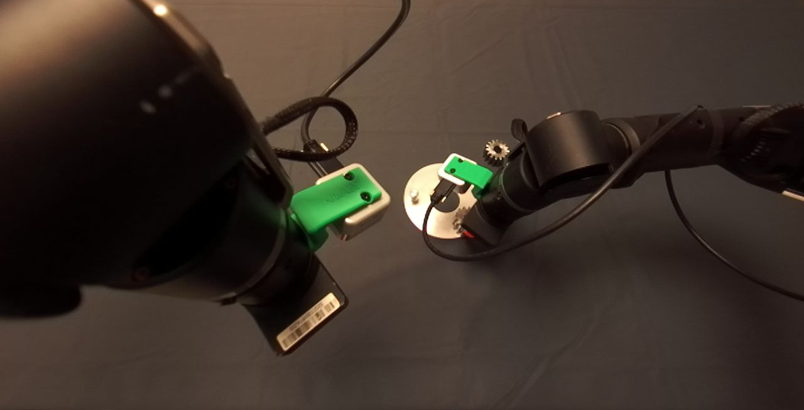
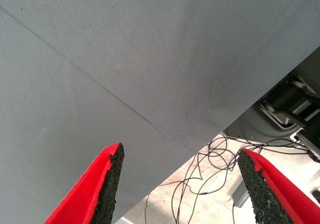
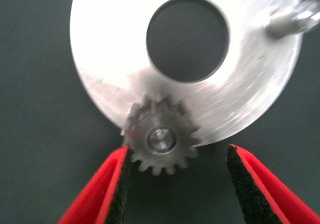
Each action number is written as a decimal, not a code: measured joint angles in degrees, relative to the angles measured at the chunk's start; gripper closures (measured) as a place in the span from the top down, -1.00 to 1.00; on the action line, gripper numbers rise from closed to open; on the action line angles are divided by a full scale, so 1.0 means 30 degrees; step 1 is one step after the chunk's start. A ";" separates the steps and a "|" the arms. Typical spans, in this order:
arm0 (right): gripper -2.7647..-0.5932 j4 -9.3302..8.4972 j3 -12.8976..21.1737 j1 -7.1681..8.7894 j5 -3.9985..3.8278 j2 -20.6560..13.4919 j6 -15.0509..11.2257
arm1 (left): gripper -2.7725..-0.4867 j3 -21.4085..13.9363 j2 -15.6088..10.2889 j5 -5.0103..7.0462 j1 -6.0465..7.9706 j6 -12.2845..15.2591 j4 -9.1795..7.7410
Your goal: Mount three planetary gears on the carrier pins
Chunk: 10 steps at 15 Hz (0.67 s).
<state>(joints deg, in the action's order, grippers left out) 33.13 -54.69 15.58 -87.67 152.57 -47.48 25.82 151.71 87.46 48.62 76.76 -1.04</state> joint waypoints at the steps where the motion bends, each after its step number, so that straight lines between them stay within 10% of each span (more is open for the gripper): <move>1: -0.24 -0.0004 -0.0061 0.0273 -0.0002 0.0008 0.0000 | -0.01 0.0000 0.0000 -0.0008 0.0008 0.0000 0.0000; 10: -0.24 -0.1061 -0.1491 0.2496 0.0016 -0.0051 0.0762 | -0.01 -0.0035 -0.0045 0.0000 0.0008 0.0000 0.0000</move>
<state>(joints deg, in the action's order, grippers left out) 29.95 -59.16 23.06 -87.63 152.41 -45.20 25.71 151.58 87.46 48.64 76.76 -1.04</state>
